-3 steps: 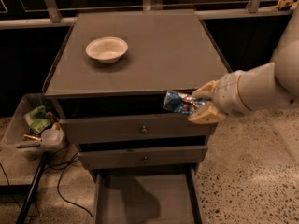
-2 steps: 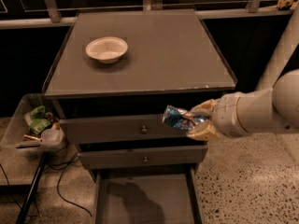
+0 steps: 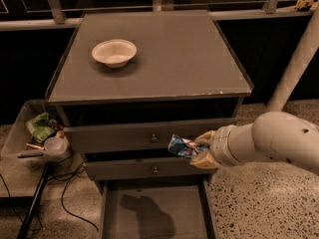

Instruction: Place redbull can into bottom drawer

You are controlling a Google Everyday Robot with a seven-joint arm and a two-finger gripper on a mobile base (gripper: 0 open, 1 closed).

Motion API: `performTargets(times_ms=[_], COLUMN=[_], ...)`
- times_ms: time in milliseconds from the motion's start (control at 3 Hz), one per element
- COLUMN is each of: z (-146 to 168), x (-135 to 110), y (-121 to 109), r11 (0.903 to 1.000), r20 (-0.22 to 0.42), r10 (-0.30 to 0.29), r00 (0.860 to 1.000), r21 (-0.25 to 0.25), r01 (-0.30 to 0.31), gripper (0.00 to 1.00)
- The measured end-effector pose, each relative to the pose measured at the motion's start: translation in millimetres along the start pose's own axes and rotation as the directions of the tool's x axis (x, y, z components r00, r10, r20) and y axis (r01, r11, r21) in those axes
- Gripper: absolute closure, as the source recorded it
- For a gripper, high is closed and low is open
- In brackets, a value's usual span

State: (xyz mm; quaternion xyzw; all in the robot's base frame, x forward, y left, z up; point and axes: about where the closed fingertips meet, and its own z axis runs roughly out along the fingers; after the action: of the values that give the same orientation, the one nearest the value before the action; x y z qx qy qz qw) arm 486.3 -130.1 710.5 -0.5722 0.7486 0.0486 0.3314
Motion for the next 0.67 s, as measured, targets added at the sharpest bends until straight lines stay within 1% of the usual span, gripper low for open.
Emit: performTargets(times_ms=[333, 667], z=[0.0, 30.7], x=[0.0, 9.0], y=[0.0, 18.6], r11=[1.0000, 0.9981], r20=[0.000, -0.017], r10=[0.000, 0.019], r00=[1.000, 1.000], r21=[0.000, -0.059], r01=[0.000, -0.020], gripper=[1.00, 1.00])
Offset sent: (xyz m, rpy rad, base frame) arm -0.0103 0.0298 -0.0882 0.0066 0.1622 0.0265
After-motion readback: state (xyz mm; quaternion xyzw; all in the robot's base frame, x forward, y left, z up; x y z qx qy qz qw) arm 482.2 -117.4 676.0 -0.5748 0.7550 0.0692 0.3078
